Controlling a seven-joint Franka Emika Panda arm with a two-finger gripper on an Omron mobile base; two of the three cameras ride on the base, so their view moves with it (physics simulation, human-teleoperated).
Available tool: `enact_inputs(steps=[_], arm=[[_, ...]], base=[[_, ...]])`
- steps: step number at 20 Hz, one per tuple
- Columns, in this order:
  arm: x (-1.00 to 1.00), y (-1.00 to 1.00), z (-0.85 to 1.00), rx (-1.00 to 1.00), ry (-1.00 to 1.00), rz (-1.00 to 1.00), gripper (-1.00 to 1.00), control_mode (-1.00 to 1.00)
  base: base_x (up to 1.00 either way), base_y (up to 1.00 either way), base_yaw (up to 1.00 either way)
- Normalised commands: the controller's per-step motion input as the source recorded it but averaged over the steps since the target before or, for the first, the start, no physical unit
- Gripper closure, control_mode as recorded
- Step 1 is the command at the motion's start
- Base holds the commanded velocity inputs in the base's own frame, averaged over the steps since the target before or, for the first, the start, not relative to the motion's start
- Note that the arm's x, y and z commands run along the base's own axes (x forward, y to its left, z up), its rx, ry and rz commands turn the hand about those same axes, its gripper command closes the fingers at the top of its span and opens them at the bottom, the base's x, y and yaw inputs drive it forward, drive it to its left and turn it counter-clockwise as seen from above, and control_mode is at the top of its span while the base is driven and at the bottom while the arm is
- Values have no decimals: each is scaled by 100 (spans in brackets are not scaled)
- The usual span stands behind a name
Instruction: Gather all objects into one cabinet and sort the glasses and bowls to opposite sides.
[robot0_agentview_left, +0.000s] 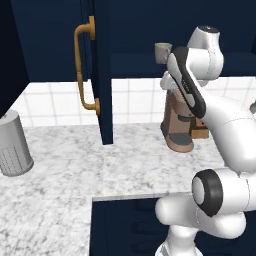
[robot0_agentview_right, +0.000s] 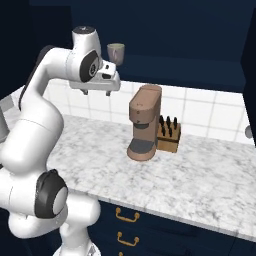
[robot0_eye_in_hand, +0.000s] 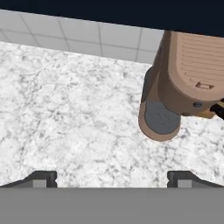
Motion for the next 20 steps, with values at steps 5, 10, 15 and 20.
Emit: enact_inputs(steps=[5,10,15,20], arm=[[0,-17,60,0,-6,0,-100,-100],[0,-8,61,0,-8,0,-100,-100],[14,-7,36,0,-23,0,-100,-100],[15,-2,15,-2,-25,0,-100,-100]], base=[[0,0,0],[0,0,0],[0,0,0],[0,0,0]])
